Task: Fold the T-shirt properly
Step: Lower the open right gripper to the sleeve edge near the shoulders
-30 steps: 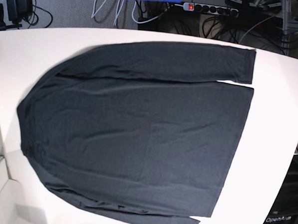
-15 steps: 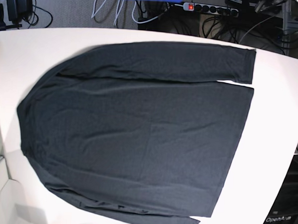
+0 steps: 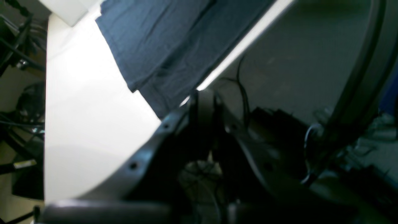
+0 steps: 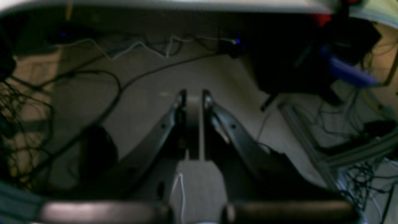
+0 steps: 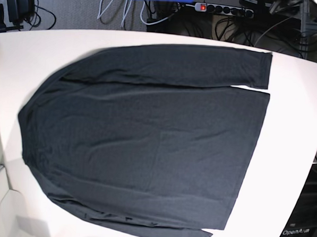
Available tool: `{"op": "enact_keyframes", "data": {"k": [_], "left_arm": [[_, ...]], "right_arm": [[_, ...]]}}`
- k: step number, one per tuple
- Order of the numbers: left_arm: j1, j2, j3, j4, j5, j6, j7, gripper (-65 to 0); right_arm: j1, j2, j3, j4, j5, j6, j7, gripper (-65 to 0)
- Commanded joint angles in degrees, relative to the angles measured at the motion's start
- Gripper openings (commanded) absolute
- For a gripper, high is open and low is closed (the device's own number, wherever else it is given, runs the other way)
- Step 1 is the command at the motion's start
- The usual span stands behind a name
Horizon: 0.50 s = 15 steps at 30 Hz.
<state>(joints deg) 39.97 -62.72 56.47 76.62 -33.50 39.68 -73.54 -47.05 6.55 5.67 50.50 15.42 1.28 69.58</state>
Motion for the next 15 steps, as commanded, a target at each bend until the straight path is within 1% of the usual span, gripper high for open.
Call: {"op": "enact_keyframes", "data": {"k": [1, 3, 7, 11, 14, 15], "left_arm": [[0.6, -1.3, 0.1, 0.5, 0.5, 0.3, -1.4, -65.0], [0.5, -1.3, 0.1, 0.5, 0.5, 0.3, -1.4, -65.0], [0.5, -1.3, 0.1, 0.2, 0.1, 0.3, -1.3, -65.0], [0.5, -1.3, 0.0, -0.2, 0.0, 0.3, -1.3, -65.0], [0.5, -1.3, 0.0, -0.2, 0.0, 0.3, -1.4, -65.0], [0.5, -1.3, 0.0, -0.2, 0.0, 0.3, -1.4, -65.0]], "right_arm": [[-2.9, 0.3, 0.2, 4.4, 0.4, -0.9, -0.1, -64.3], [-5.6, 0.3, 0.2, 12.8, 0.2, -0.9, -4.7, -64.3], [-8.6, 0.4, 0.4, 28.1, 0.0, -0.5, -16.6, -64.3], [-9.6, 3.2, 0.2, 41.1, 0.0, -0.5, -31.6, -64.3], [-9.3, 3.7, 0.1, 48.7, 0.1, -0.5, -41.6, -64.3], [-9.3, 3.7, 0.2, 50.6, 0.1, -0.5, -43.9, -64.3]]}}
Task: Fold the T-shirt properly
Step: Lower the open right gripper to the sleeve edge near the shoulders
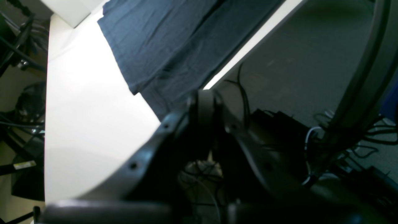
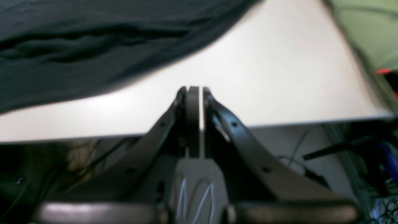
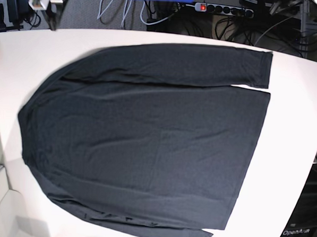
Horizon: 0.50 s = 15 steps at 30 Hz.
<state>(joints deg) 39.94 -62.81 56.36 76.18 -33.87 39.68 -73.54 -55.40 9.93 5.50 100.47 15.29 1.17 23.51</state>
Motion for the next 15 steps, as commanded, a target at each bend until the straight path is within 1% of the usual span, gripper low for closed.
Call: {"op": "enact_keyframes", "data": {"k": [1, 4, 6, 8, 9, 10, 11, 12, 13, 15], "left_arm": [[0.5, -1.2, 0.1, 0.3, 0.4, 0.3, -1.4, -65.0], [-1.0, -1.2, 0.5, 0.8, 0.3, 0.3, -1.4, -64.5], [-1.3, -1.2, 0.6, 0.8, 0.3, 0.3, -1.3, -59.0], [-1.4, -1.2, 0.6, 0.9, 0.3, 0.3, -1.3, -54.5], [-1.4, -1.2, 0.5, 0.9, 0.3, 0.3, -1.3, -53.6], [-1.4, -1.2, 0.4, 0.9, 0.3, 0.3, -1.3, -53.0], [-1.4, -1.2, 0.4, 0.9, 0.3, 0.3, -1.3, -53.0], [-1.4, -1.2, 0.3, 0.9, 0.3, 0.3, -1.3, -52.9], [-1.5, -1.2, 0.2, 0.9, 0.3, 0.3, -1.3, -52.9], [-1.5, -1.2, 0.1, 0.9, -0.3, 0.3, -1.3, -52.9]], "right_arm": [[-0.6, 0.3, 0.4, 2.6, 0.2, -0.4, 0.0, -64.3], [1.3, 1.1, 0.3, 5.8, 0.2, -0.4, -6.7, -64.2], [3.4, 0.9, 0.1, 6.3, 0.2, -0.4, -12.4, -64.2], [5.5, 0.9, 0.1, 6.3, 0.2, -0.1, -17.0, -64.2], [6.1, 0.9, 0.1, 6.3, 0.2, 1.0, -18.3, -64.2], [6.6, 0.7, 0.1, 6.3, 0.2, 2.9, -19.4, -63.8], [7.3, 0.7, 0.2, 6.3, 0.4, 5.4, -20.5, -62.2], [8.0, 0.6, 0.3, 6.3, 0.4, 7.0, -21.0, -60.2], [8.6, 0.3, 0.3, 6.3, 0.4, 8.0, -21.4, -57.8], [9.2, -0.2, 0.3, 6.3, 0.3, 8.4, -22.1, -52.4]]}}
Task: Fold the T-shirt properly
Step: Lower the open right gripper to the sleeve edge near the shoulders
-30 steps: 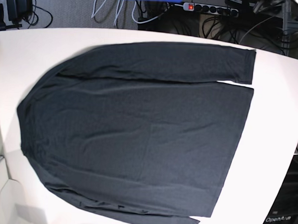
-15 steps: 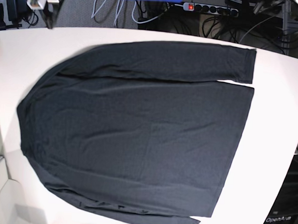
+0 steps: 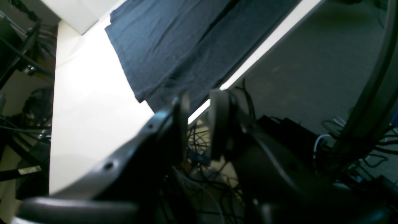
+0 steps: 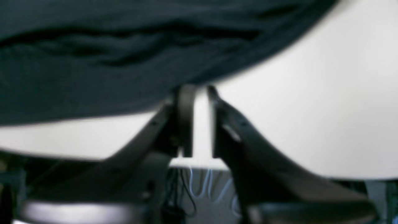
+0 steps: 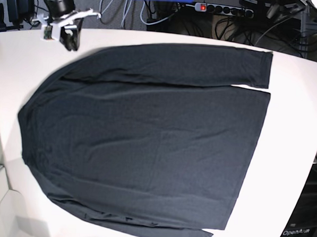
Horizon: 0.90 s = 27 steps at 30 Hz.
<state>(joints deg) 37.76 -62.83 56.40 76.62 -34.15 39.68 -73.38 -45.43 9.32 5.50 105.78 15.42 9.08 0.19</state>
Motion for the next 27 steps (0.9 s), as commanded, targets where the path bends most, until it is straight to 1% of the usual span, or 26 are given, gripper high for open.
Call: {"op": "enact_keyframes", "data": {"k": [1, 4, 8, 10, 13, 15, 20, 23, 27], "left_arm": [[0.7, -1.2, 0.1, 0.4, -1.0, 0.3, -1.5, -52.9], [0.7, -1.2, 0.1, 0.4, -4.0, 0.3, -1.6, -52.9], [0.7, -1.3, 0.1, 0.5, -4.3, 0.3, -1.6, -52.5], [0.7, -1.3, 0.1, 0.5, -4.0, 0.3, -1.6, -49.0], [0.7, -1.3, 0.1, 0.5, -4.0, 0.3, -1.6, -41.7], [0.7, -1.3, 0.1, 0.5, -4.0, 0.3, -1.6, -40.0], [-1.1, -1.3, 0.5, 0.5, -4.9, 0.3, -1.6, -39.5], [-1.2, -1.3, 0.5, 2.1, -7.7, 0.3, -1.6, -39.6], [-1.3, -1.3, 0.2, 4.8, -10.0, 0.3, -1.6, -39.6]], "right_arm": [[-0.4, 0.4, 0.3, 1.0, 0.2, 0.5, 1.2, -49.8], [0.6, 0.7, 0.3, 1.1, 0.2, 0.7, 1.3, -44.5], [2.1, 0.8, 0.2, 1.1, 0.2, 0.7, 0.9, -43.3], [2.7, 0.8, 0.2, 1.1, 0.2, 0.7, 0.9, -43.3], [2.9, 0.8, 0.2, 1.0, 0.2, 0.7, 0.9, -43.3], [3.3, 0.8, 0.2, 1.0, 0.2, 0.7, 0.9, -43.3], [4.0, 0.8, 0.2, 0.7, 0.1, 0.7, 0.8, -43.3], [4.0, 0.8, 0.2, 0.6, 0.1, 0.7, 0.8, -43.3], [4.0, 0.8, 0.2, 0.6, 0.1, 0.7, 0.8, -43.3]]}}
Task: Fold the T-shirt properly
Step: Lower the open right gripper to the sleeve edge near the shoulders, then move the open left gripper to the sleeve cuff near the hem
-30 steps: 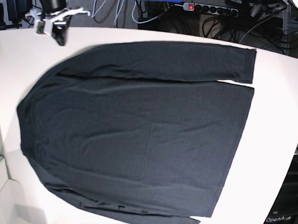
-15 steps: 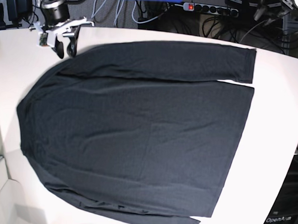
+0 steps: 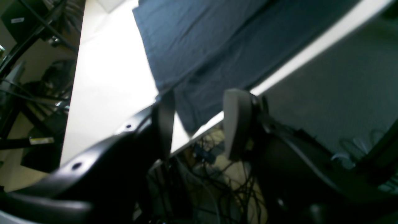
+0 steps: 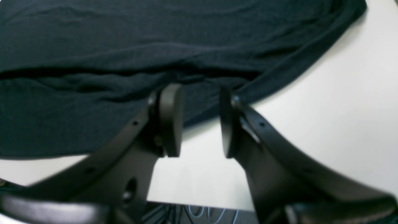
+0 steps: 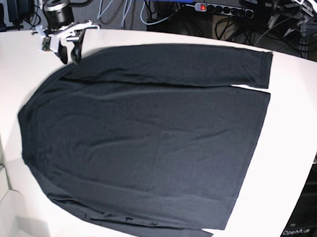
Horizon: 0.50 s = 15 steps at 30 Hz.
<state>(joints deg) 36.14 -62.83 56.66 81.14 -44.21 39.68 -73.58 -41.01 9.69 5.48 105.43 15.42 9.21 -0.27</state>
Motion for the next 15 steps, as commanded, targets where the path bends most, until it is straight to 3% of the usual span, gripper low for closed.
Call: {"op": "enact_keyframes", "data": {"k": [1, 9, 15], "left_arm": [[0.1, -1.3, -0.1, 1.2, -0.3, 0.3, -1.4, -39.6], [-2.8, 0.9, 0.5, 4.5, -9.5, 0.3, -1.2, -39.8], [-12.2, 1.2, 9.1, 4.0, -13.9, 0.3, 1.7, -39.8]], "right_arm": [[-0.3, 0.5, 0.2, 0.9, 0.1, 0.6, 1.3, -43.3], [-0.4, 0.5, 0.2, 0.8, 0.1, 0.6, 1.3, -43.4], [-0.6, 0.5, 0.2, 0.8, 0.1, 0.6, 1.3, -43.4]]}}
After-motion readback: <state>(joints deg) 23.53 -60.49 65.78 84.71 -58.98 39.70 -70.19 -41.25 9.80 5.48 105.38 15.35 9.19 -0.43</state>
